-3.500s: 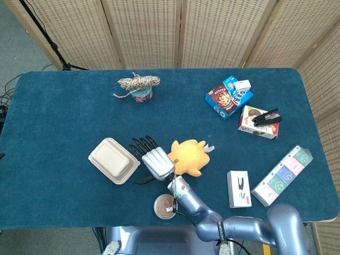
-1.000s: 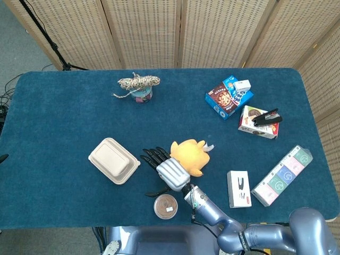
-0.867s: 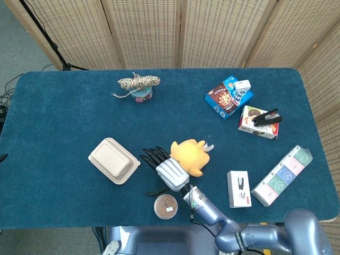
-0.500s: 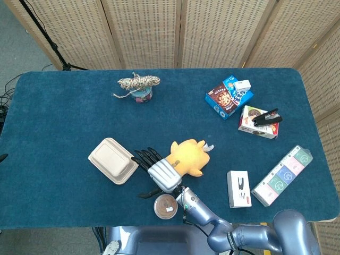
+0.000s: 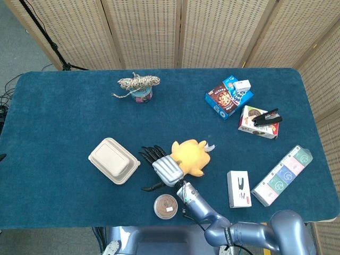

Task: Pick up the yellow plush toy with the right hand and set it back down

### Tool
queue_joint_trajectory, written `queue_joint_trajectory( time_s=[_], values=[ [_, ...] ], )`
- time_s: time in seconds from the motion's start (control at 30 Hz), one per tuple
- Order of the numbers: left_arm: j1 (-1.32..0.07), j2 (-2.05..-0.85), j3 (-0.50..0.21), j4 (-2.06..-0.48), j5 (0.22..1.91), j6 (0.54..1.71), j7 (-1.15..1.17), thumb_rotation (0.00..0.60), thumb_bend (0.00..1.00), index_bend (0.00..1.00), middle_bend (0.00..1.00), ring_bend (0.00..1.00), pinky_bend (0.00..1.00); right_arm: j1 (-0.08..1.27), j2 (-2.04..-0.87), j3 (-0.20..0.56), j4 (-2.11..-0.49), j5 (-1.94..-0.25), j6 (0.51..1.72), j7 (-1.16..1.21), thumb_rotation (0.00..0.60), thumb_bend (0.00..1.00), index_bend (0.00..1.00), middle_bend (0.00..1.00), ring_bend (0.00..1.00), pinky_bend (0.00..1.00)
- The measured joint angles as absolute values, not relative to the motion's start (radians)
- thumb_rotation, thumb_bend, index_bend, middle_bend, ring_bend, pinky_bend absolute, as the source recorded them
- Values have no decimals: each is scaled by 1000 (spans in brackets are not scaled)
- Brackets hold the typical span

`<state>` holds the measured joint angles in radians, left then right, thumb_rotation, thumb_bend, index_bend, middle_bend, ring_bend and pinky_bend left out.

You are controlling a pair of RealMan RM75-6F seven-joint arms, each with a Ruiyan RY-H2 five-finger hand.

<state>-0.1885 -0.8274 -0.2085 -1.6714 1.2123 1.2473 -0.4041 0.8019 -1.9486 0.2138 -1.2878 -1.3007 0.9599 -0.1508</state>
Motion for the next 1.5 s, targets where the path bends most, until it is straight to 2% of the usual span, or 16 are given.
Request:
queue_joint_trajectory(
  time_s=[0.33, 1.0, 1.23, 1.5],
  values=[
    [-190, -828, -209, -1678, 1211, 1248, -392, 600, 0, 0, 0, 0, 0, 799, -1867, 271, -1322, -1229, 892, -48, 272, 0, 0, 0, 0, 0],
    [-191, -829, -210, -1685, 1207, 1246, -379, 600, 0, 0, 0, 0, 0, 798, -1788, 309, -1324, -1129, 861, -20, 274, 0, 0, 0, 0, 0],
    [-190, -830, -210, -1687, 1209, 1250, -379, 600, 0, 0, 0, 0, 0, 799, -1772, 316, -1343, -1120, 895, -57, 272, 0, 0, 0, 0, 0],
    [-188, -828, -209, -1689, 1213, 1253, -381, 600, 0, 0, 0, 0, 0, 795, -1756, 293, -1443, -1185, 952, -93, 275, 0, 0, 0, 0, 0]
  ],
)
